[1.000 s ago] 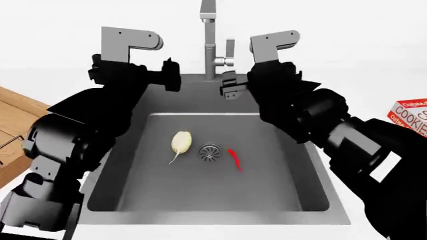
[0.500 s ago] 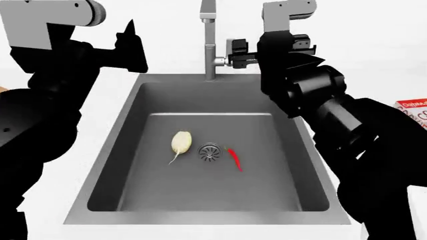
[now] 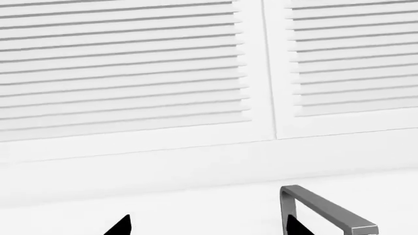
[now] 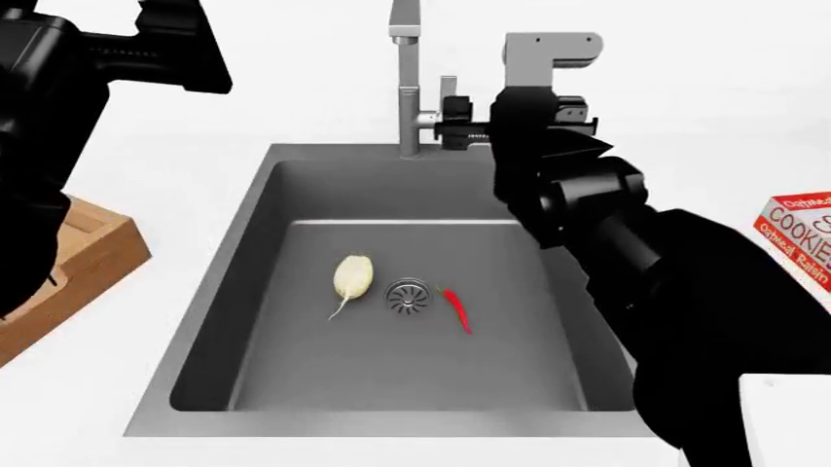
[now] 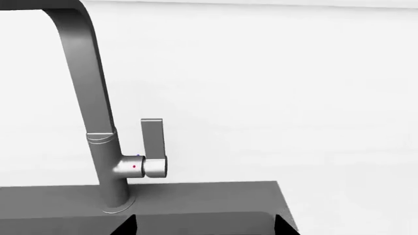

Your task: Pick up the fruits and vegetables and place them in the sink. Turn on the sink faucet to wash them. Then turn the sink off and put them in the tray.

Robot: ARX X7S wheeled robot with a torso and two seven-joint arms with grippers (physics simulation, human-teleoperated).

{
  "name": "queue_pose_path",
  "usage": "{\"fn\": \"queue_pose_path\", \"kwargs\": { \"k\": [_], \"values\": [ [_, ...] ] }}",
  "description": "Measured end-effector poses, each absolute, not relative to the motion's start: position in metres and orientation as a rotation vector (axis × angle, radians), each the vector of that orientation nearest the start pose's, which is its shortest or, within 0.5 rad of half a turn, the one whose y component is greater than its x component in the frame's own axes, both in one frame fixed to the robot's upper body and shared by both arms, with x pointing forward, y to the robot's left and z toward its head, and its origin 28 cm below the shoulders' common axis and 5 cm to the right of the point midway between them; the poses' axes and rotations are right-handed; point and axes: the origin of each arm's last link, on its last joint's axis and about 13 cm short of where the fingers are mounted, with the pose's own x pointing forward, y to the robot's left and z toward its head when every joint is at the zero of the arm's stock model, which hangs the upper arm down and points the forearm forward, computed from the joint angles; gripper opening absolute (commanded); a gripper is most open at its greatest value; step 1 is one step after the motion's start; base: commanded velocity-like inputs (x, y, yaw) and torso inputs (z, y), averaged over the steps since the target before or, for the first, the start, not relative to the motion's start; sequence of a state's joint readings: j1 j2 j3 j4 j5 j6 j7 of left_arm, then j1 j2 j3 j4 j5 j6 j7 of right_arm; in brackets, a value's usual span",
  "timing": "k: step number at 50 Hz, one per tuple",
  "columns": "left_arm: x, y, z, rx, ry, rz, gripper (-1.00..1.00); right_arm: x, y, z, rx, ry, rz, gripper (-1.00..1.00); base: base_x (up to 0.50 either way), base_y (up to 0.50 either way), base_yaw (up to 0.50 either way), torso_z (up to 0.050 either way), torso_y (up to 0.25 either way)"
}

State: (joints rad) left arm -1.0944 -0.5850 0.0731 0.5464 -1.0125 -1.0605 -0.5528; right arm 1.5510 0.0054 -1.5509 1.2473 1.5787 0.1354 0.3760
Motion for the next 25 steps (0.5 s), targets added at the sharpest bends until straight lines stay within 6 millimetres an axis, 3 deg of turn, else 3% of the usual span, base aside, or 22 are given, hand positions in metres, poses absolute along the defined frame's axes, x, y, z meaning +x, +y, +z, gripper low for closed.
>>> {"fn": "queue_pose_path", "kwargs": {
  "k": [20,25],
  "values": [
    [0.240,0.260,0.338,0.079,-0.430,-0.028,1.00,0.429,-0.035,0.251,0.005,0.098,0.017,1.00,0.00,0.00,0.00,0.000,0.000],
    [0.239,0.261,0.339,0.079,-0.434,-0.024,1.00,0.429,-0.034,0.253,0.008,0.091,0.021,1.00,0.36,0.00,0.00,0.000,0.000]
  ]
}}
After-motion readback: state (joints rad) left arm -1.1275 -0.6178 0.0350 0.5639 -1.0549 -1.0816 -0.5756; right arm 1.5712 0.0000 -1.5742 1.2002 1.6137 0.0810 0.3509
